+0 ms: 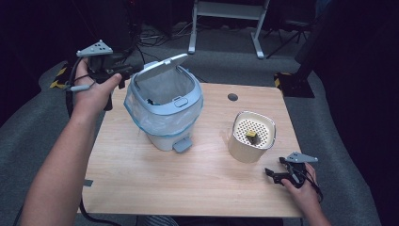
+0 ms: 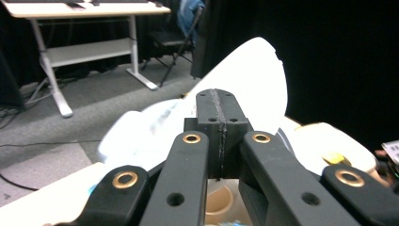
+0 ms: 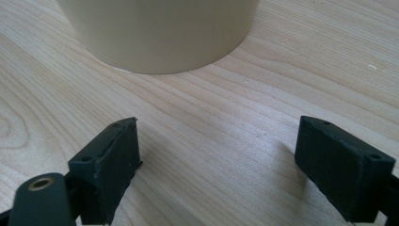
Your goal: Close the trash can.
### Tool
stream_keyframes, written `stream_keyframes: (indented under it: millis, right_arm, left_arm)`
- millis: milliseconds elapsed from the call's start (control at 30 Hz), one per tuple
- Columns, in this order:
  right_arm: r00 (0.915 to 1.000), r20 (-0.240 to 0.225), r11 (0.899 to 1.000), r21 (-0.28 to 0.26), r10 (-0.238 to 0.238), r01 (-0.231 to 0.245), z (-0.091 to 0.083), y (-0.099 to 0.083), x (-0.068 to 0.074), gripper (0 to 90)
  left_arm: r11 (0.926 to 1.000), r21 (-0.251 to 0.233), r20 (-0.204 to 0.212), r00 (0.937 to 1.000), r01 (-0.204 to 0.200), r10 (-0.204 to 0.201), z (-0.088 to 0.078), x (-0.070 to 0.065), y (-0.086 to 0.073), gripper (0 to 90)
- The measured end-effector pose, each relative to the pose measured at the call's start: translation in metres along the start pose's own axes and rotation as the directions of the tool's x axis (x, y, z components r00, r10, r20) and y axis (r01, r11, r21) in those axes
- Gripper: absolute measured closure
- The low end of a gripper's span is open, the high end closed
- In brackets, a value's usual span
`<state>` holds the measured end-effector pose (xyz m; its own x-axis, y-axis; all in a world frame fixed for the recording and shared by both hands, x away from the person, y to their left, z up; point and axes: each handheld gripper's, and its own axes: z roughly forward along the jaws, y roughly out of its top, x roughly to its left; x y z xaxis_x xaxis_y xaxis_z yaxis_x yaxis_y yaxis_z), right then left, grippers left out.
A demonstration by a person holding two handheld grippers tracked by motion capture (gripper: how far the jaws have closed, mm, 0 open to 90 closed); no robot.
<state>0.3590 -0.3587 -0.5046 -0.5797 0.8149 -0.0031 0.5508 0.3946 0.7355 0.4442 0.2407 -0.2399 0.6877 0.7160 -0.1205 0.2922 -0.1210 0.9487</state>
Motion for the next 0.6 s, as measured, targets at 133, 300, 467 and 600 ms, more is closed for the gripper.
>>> stream_keyframes:
  millis: [133,300,467,600]
  right_arm:
    - [1.0000,0.000,1.000,0.000,0.000,0.000,0.000,0.000,0.000,14.3]
    - [1.0000,0.000,1.000,0.000,0.000,0.000,0.000,0.000,0.000,14.3]
    - [1.0000,0.000,1.000,0.000,0.000,0.000,0.000,0.000,0.000,14.4]
    - [1.0000,0.000,1.000,0.000,0.000,0.000,0.000,0.000,0.000,14.4]
  left_arm:
    - [0.9998,0.018,0.025,0.9996,-0.010,0.009,0.008,-0.009,-0.007,90.0]
    - [0.9985,0.043,0.048,0.9984,-0.033,0.031,0.020,-0.019,-0.018,90.0]
    - [0.9960,0.073,0.068,0.9966,-0.052,0.047,0.032,-0.028,-0.027,90.0]
    - [0.9905,0.108,0.077,0.9941,-0.085,0.077,0.044,-0.038,-0.030,90.0]
